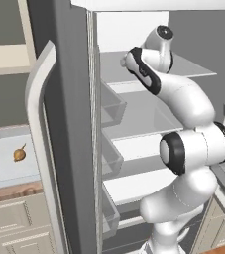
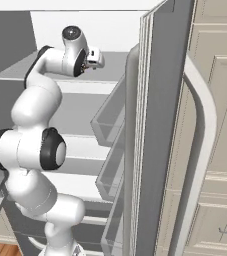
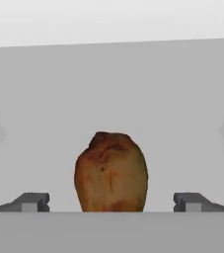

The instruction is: Place one onion and one chicken drumstick in each tupperware on the nearby counter, to pack two identical lunches.

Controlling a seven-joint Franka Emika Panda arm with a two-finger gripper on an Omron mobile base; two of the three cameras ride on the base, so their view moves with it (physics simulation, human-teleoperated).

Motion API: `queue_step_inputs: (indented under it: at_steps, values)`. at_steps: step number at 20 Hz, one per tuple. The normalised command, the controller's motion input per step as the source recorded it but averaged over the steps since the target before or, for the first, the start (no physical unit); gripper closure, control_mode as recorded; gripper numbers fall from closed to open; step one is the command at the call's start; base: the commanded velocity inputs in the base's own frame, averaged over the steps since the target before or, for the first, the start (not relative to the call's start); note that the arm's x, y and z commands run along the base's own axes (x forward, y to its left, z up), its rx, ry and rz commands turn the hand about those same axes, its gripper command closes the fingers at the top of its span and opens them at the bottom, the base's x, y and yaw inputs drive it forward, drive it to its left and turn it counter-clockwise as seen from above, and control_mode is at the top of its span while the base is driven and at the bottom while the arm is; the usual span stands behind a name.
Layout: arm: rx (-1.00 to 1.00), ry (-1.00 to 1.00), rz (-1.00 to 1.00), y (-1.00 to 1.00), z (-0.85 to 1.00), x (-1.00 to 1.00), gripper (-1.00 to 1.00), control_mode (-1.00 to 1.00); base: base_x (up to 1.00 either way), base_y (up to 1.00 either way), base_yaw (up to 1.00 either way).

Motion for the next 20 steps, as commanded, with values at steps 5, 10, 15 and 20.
queue_step_inputs:
  at_steps: [5, 10, 15, 20]
  values:
    - [0.00, -0.01, 0.00, 0.05, -0.39, 0.16, -1.00, -1.00, 0.00, 0.00, 0.00]
    - [0.00, 0.00, 0.00, 0.03, -0.40, 0.07, 1.00, -1.00, 0.00, 0.00, 0.00]
    - [0.00, 0.04, 0.00, 0.00, -0.31, 0.03, 1.00, -1.00, 0.00, 0.00, 0.00]
    - [0.00, 0.00, 0.00, 0.00, -0.04, 0.06, 1.00, -1.00, 0.00, 0.00, 0.00]
